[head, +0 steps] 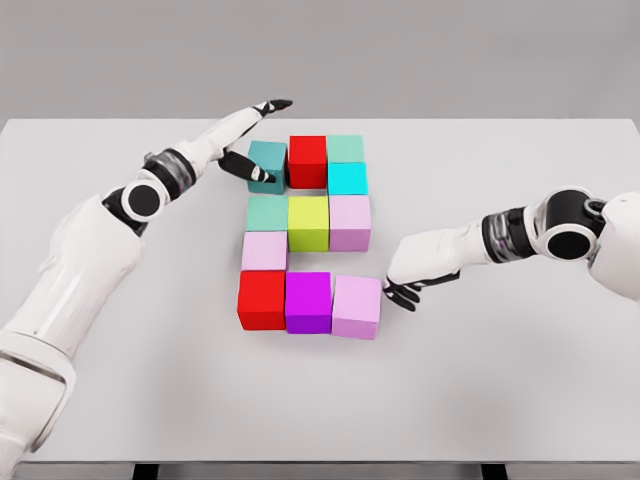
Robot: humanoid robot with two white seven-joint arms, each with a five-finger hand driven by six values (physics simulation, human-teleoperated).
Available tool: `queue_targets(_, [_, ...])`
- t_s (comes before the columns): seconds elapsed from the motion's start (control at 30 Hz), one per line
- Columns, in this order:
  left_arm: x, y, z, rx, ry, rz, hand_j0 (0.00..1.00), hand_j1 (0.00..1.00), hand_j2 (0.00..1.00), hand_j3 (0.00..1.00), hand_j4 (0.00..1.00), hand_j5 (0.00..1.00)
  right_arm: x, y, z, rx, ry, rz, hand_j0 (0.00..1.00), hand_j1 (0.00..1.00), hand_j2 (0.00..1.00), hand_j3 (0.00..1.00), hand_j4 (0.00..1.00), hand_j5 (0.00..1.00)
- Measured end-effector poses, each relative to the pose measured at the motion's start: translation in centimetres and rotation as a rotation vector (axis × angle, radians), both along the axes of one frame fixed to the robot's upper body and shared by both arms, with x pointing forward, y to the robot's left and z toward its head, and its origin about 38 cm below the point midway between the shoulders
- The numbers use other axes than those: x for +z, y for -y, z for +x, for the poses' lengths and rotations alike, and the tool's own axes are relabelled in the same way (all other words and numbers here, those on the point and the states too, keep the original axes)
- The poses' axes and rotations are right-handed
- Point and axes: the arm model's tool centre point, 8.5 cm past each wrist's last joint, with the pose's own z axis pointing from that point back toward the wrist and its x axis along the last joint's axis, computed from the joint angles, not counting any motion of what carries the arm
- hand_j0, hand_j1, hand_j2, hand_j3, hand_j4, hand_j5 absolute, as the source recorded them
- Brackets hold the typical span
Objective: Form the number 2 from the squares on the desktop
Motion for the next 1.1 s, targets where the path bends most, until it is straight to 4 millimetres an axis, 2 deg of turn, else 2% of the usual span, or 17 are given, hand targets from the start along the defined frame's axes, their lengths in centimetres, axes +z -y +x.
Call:
queue_targets(0.37, [-0.77, -0.20, 0.24, 0.020, -0.025, 0.006, 1.00, 1.00, 1.00, 1.00, 1.00, 1.00, -0.21, -0.36, -0.10, 0.007, -0.004, 0.001, 0.19, 0.19, 0.19, 0.19, 0.19, 0.19])
queue_targets(0.77, [-0.59, 0.22, 0.33, 0.014, -0.024, 0.001, 1.00, 1.00, 1.00, 1.00, 1.00, 1.00, -0.12, -0.92, 0.00, 0.014, -0.003, 0.009, 0.19, 0.19, 0.19, 0.19, 0.19, 0.19])
queue_targets(1.1, [-0.23, -0.44, 0.22, 0.011, -0.016, 0.003, 1.00, 1.00, 1.00, 1.00, 1.00, 1.00, -0.38, -0.07, 0.56, -0.014, -0.004, -0.005, 0.19, 0.19, 0.19, 0.19, 0.19, 0.19])
